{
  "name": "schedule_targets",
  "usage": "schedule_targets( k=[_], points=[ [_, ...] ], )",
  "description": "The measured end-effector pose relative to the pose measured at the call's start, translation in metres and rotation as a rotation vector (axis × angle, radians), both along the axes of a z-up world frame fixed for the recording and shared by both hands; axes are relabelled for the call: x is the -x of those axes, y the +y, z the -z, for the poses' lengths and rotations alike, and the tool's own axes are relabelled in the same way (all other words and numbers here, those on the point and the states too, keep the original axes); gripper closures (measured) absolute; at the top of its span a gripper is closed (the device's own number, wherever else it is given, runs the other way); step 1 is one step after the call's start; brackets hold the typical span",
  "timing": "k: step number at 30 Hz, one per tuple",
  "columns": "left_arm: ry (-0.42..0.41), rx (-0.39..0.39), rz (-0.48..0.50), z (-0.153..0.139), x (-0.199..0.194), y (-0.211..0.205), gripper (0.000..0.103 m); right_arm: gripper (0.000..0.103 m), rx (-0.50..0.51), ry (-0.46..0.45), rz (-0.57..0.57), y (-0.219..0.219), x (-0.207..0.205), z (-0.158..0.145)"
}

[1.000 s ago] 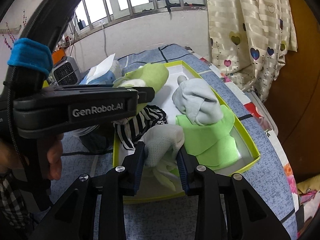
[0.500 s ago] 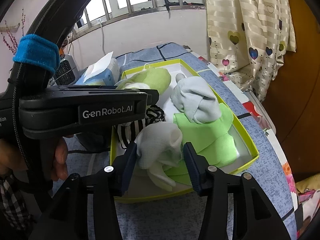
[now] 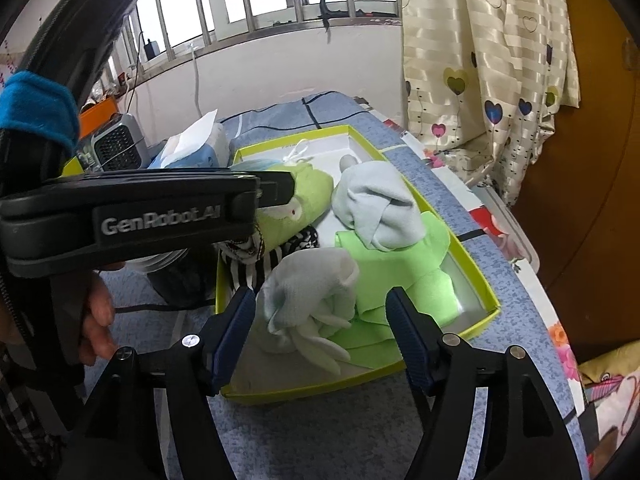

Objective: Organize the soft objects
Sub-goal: 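Open both tools to release the sock and towel into the lid, then move both tools back toward the striped sock and bandage roll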

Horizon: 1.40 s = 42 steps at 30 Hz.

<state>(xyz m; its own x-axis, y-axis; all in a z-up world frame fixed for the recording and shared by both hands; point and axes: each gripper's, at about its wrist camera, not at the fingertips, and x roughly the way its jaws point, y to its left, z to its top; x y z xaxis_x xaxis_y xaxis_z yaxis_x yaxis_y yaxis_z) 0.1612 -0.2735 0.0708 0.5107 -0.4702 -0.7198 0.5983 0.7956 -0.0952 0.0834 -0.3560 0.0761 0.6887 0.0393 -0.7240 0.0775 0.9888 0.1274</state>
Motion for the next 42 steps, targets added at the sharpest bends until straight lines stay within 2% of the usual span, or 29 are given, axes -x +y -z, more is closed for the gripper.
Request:
schedule_targets(
  k=[15,25,35,42],
  points=[
    [-0.041,0.018,-0.018,-0.017,0.021,0.019,0.048,0.027,0.017,-0.03,0.026,0.006,0.009,-0.013],
    [-0.089,0.03,-0.034,-0.031,0.043,0.043,0.046,0.026,0.028,-0.051,0.03,0.016,0.016,-0.024],
    [-0.112,0.041,-0.077,-0.036,0.063,0.074,0.046,0.026,0.039,-0.074,0.014,0.033,0.025,-0.032],
    [-0.127,0.043,-0.144,-0.035,0.077,0.108,0.046,0.026,0.034,-0.097,-0.003,0.047,0.028,-0.037]
  ],
)
